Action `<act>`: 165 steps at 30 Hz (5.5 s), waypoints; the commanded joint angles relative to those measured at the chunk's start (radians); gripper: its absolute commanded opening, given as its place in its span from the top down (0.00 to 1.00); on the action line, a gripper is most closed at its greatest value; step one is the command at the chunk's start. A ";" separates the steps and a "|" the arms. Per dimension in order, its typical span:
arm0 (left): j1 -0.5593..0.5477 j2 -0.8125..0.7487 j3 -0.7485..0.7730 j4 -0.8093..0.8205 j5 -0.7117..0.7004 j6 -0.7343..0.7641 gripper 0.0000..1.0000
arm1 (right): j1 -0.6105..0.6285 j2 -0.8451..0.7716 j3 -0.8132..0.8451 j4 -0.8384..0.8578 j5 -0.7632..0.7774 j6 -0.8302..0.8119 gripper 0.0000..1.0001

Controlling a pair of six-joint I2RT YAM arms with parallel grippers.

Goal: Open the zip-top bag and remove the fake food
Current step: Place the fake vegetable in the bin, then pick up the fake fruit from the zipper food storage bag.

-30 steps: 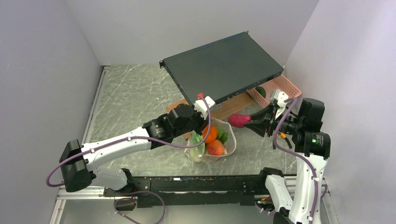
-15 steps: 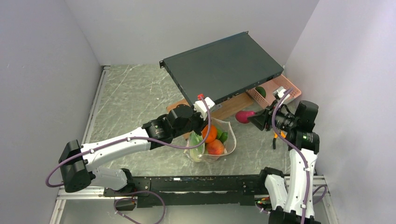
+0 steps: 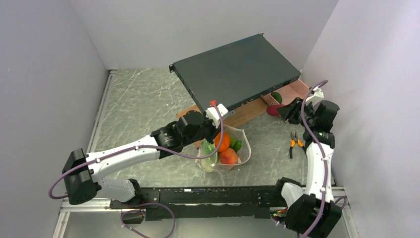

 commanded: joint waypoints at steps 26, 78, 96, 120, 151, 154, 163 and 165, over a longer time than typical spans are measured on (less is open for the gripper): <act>0.007 0.022 0.050 0.066 0.003 0.055 1.00 | -0.166 0.583 0.183 0.438 0.124 0.439 0.87; 0.058 0.068 0.165 -0.017 0.162 0.046 1.00 | -0.022 0.356 0.318 -0.740 -0.457 -1.202 0.03; 0.072 0.068 0.182 -0.011 0.199 0.015 1.00 | 0.177 0.183 0.315 -1.027 -0.417 -1.523 0.02; 0.082 0.103 0.209 -0.019 0.230 0.015 1.00 | 0.511 0.015 0.373 -0.773 -0.392 -1.256 0.02; 0.115 0.123 0.186 0.044 0.298 -0.068 1.00 | 1.124 0.017 0.100 -0.310 0.122 -1.312 0.45; 0.114 0.123 0.178 0.046 0.303 -0.065 1.00 | 1.146 0.015 0.071 -0.291 0.174 -1.326 0.38; 0.114 0.129 0.151 0.091 0.334 -0.088 1.00 | 1.190 0.009 -0.005 -0.183 0.303 -1.313 0.24; 0.114 0.132 0.146 0.099 0.340 -0.098 1.00 | 1.200 0.012 -0.016 -0.152 0.328 -1.300 0.22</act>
